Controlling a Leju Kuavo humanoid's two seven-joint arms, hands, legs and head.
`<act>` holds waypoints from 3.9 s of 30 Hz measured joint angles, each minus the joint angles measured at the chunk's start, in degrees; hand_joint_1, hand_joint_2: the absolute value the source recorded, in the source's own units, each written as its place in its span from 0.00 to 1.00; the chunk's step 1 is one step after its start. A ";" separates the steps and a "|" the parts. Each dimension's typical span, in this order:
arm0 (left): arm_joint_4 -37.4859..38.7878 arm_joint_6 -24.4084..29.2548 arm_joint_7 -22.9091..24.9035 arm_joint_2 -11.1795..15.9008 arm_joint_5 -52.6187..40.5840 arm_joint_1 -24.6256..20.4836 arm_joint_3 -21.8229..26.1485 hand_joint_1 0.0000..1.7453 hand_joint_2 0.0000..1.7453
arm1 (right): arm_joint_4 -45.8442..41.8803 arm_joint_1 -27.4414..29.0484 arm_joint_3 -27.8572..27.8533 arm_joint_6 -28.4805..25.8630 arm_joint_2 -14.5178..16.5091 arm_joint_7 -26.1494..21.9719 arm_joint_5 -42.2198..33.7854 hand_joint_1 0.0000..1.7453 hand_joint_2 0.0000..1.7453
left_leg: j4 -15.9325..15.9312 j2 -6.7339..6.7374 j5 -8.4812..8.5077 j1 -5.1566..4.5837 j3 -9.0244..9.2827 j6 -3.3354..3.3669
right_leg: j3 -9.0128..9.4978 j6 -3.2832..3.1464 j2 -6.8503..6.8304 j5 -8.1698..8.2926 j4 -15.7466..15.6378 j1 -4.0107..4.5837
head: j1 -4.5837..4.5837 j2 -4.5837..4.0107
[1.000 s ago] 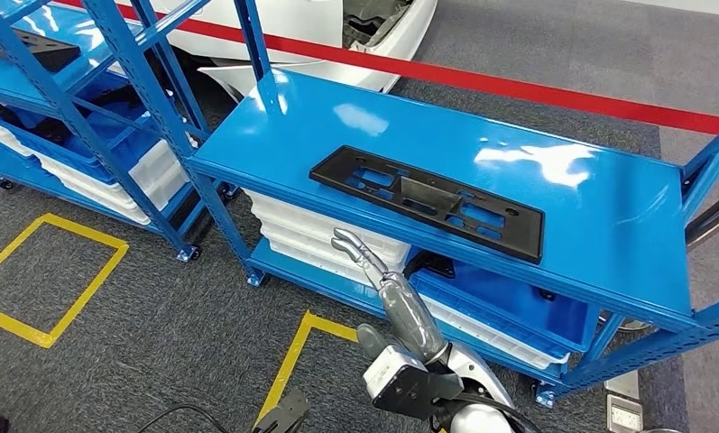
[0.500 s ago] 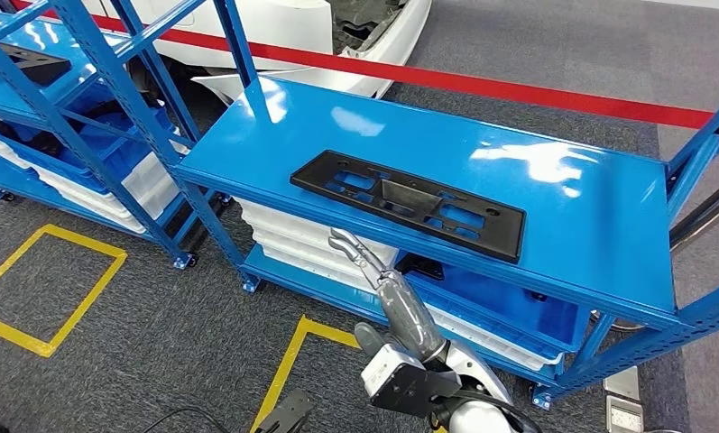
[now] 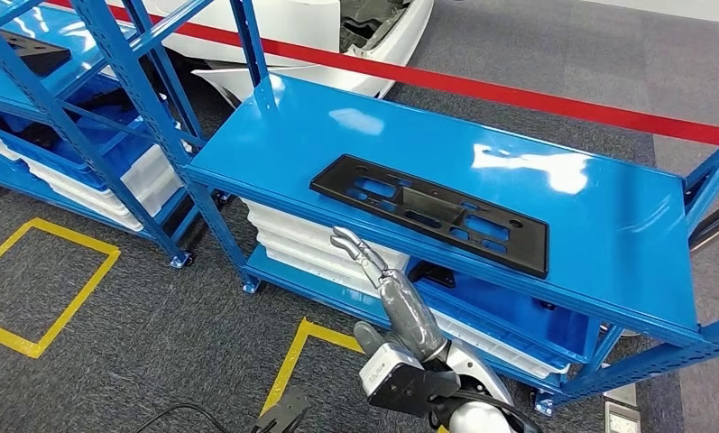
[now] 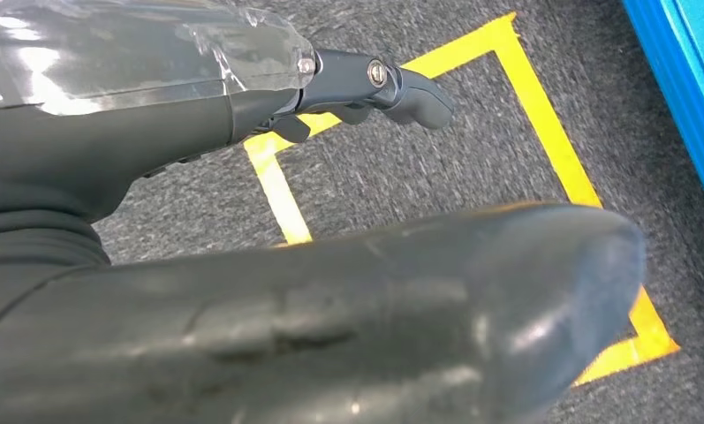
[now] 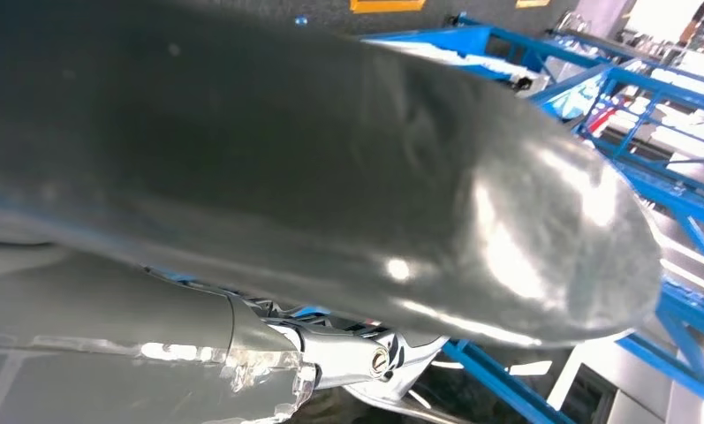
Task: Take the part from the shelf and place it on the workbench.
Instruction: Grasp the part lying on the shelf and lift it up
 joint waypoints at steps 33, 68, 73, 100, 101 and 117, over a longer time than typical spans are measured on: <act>-0.02 0.02 0.28 0.13 -0.16 0.04 0.00 0.00 0.00 | -0.26 1.52 -5.57 -11.21 -5.96 8.27 11.59 0.00 1.00 | -0.34 -0.08 -0.21 -0.35 0.64 0.48 | 1.47 -0.98 0.03 5.00 -5.53 0.34 | -0.16 0.00; -0.02 0.36 0.83 0.17 0.08 0.15 0.00 0.00 0.00 | -5.62 5.63 -15.31 -15.63 -15.47 18.52 21.88 0.00 1.00 | -0.34 -0.34 -1.24 0.10 1.68 -1.00 | 5.48 -0.50 0.08 9.11 -15.25 0.10 | -0.08 0.00; -0.02 0.40 0.89 0.18 0.08 -0.08 0.00 0.00 0.00 | -5.99 5.84 -15.76 -15.54 -16.21 21.02 23.11 0.00 1.00 | 2.21 -0.21 -3.35 0.15 1.12 -2.41 | 6.51 -1.93 0.11 8.42 -16.44 0.01 | -0.57 0.00; -0.37 1.67 1.73 0.40 0.60 0.05 0.00 0.00 0.00 | -6.12 6.03 -15.56 -1.82 -18.83 23.65 17.33 0.00 1.00 | 0.45 -0.33 1.00 -0.72 -1.71 -0.51 | 10.00 -1.48 0.00 5.52 -17.14 0.58 | -0.37 0.00; -0.37 1.75 1.79 0.40 0.67 0.05 0.00 0.00 0.00 | -6.12 5.90 -15.35 -0.89 -18.83 23.64 17.03 0.00 1.00 | 0.45 -0.33 1.00 -0.72 -1.69 -0.51 | 10.01 -1.47 0.00 5.52 -17.14 0.58 | -0.37 0.00; -0.44 1.81 2.64 0.39 1.22 0.03 0.00 0.00 0.00 | -5.90 3.92 -11.38 8.92 -18.83 22.13 15.06 0.00 1.00 | 0.14 -0.32 1.02 -0.58 -1.29 -0.53 | 10.19 -1.49 0.00 5.50 -17.14 0.60 | -0.38 0.00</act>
